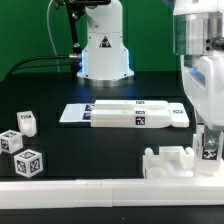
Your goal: Assemble chair
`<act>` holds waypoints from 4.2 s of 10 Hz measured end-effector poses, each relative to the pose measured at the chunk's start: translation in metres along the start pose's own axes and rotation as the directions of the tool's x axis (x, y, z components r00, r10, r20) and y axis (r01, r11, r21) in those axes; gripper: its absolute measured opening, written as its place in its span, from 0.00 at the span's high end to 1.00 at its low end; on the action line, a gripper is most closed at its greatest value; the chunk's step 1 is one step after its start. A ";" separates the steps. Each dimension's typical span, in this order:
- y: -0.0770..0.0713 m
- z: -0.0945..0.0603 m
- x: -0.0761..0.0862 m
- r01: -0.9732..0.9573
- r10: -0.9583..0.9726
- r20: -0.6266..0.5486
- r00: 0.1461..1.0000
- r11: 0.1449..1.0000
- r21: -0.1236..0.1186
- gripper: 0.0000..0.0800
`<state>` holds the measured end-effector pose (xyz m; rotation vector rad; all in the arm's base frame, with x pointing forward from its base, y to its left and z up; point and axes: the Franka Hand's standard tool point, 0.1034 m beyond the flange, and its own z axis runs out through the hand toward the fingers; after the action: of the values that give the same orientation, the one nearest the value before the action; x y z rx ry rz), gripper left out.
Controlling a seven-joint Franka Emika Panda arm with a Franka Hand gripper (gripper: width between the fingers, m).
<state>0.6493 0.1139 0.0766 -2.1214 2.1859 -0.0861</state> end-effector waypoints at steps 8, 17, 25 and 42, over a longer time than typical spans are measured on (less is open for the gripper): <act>-0.002 0.004 0.005 0.918 -0.918 -0.018 0.395 0.395 -0.013 0.19; -0.003 0.006 0.003 0.568 -0.568 -0.028 0.823 0.823 0.005 0.65; 0.000 0.008 -0.004 -0.043 0.043 0.032 0.999 0.999 -0.027 0.40; -0.008 0.009 0.005 0.146 -0.146 -0.011 0.989 0.989 -0.016 0.64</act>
Offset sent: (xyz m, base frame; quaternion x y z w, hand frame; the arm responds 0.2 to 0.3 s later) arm -0.0122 0.0330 -0.0022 0.0272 -0.0908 -0.3545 0.9302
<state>0.6575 0.1089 0.0683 -2.2930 2.0408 -0.0937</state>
